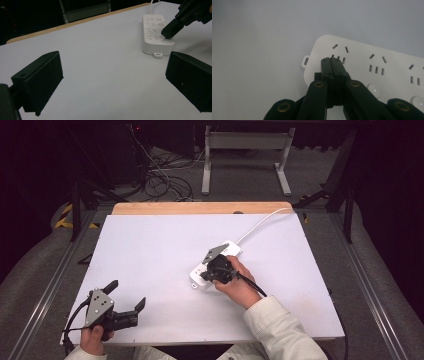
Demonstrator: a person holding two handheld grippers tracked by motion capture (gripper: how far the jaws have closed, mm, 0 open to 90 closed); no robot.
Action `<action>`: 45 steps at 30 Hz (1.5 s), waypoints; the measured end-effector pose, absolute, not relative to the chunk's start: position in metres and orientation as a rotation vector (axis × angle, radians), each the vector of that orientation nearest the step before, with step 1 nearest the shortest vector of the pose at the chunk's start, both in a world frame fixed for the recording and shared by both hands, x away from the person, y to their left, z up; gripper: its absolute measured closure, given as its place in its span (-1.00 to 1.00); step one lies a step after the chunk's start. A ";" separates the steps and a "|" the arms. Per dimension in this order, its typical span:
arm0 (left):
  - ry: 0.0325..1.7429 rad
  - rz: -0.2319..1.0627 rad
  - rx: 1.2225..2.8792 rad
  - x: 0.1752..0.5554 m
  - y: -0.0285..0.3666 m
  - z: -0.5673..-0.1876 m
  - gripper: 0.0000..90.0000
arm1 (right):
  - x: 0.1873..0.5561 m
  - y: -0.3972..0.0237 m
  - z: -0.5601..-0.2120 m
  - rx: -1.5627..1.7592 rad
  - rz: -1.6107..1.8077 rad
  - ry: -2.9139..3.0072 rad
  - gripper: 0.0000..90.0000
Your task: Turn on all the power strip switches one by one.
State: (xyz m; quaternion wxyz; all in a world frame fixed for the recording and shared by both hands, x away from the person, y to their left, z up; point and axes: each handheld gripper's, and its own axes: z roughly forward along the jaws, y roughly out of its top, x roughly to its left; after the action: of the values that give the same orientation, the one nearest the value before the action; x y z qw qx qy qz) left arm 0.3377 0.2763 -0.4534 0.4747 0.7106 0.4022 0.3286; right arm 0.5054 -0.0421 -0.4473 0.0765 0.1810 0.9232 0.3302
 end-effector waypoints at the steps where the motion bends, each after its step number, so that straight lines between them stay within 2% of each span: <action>1: 0.983 0.804 1.738 0.338 0.276 -0.453 -0.97 | 0.506 -0.042 -0.447 0.540 0.986 2.770 1.00; 14: 0.982 0.805 1.742 0.338 0.276 -0.454 -0.97 | 0.513 -0.049 -0.452 0.589 1.067 2.801 1.00; 34: 0.977 0.803 1.746 0.338 0.276 -0.453 -0.97 | 0.503 -0.045 -0.453 0.524 0.980 2.713 1.00; 37: 0.983 0.803 1.743 0.338 0.277 -0.453 -0.97 | 0.500 -0.044 -0.447 0.486 0.932 2.692 1.00; 41: 0.988 0.802 1.741 0.340 0.276 -0.454 -0.97 | 0.497 -0.053 -0.433 0.493 1.105 2.674 1.00; 45: 0.989 0.796 1.741 0.339 0.275 -0.454 -0.96 | 0.488 -0.054 -0.423 0.446 1.132 2.656 1.00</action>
State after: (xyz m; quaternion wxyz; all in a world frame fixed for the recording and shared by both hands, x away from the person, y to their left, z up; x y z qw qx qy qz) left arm 0.3390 0.2755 -0.4536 0.4738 0.7115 0.4042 0.3255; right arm 0.4880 -0.0539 -0.4233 0.1099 0.1516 0.9036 0.3853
